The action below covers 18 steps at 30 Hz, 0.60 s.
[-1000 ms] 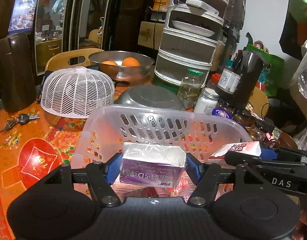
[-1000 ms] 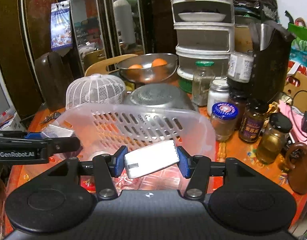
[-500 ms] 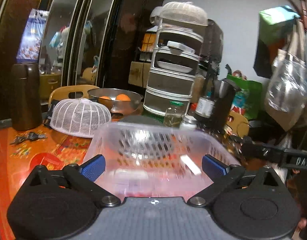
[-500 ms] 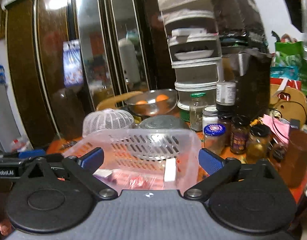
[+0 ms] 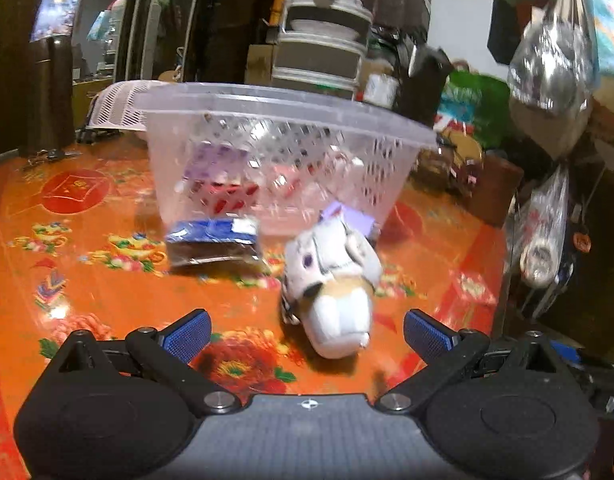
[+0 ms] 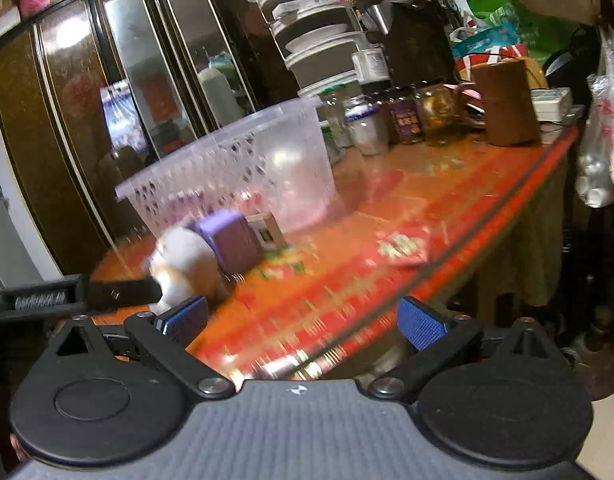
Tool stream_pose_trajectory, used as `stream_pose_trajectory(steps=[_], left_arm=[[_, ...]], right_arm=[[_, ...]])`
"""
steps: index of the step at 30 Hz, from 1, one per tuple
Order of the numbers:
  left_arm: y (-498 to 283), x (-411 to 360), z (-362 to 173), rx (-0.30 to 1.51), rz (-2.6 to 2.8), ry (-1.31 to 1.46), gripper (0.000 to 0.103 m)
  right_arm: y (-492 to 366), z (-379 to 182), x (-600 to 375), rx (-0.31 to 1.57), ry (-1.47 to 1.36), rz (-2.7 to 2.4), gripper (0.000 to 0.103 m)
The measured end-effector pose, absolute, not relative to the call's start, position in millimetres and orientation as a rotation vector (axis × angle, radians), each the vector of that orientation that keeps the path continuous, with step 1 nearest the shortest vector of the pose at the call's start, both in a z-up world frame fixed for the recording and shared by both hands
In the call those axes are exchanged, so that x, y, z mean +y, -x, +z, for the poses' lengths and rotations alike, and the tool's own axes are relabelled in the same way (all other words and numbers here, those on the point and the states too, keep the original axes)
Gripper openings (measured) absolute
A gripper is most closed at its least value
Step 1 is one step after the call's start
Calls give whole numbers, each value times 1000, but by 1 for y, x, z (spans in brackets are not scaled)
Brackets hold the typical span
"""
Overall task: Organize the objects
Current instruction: 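Grasp the white plush toy with the left gripper while the right gripper reaches toward the small purple box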
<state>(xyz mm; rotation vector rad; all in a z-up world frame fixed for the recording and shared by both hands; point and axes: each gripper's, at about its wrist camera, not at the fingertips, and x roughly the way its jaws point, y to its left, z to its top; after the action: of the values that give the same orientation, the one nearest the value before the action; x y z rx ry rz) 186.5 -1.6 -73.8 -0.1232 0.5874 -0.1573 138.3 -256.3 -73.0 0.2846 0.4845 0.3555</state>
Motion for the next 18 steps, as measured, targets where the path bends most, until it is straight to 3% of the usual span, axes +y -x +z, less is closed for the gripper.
stream_pose_trajectory(steps=[5, 12, 15, 17, 18], left_arm=[[-201, -15, -77, 606, -133, 71, 102], [-221, -29, -87, 656, -99, 27, 87], [-222, -34, -87, 653, -97, 6, 86], [-223, -34, -87, 657, -93, 5, 76], [-223, -33, -86, 656, -89, 5, 65]], right_arm=[[-125, -68, -261, 423, -272, 346, 103], [-123, -74, -259, 415, -271, 374, 103], [-123, -76, -256, 422, -260, 377, 103], [-122, -77, -255, 425, -258, 380, 103], [-122, -77, -255, 425, -258, 381, 103]])
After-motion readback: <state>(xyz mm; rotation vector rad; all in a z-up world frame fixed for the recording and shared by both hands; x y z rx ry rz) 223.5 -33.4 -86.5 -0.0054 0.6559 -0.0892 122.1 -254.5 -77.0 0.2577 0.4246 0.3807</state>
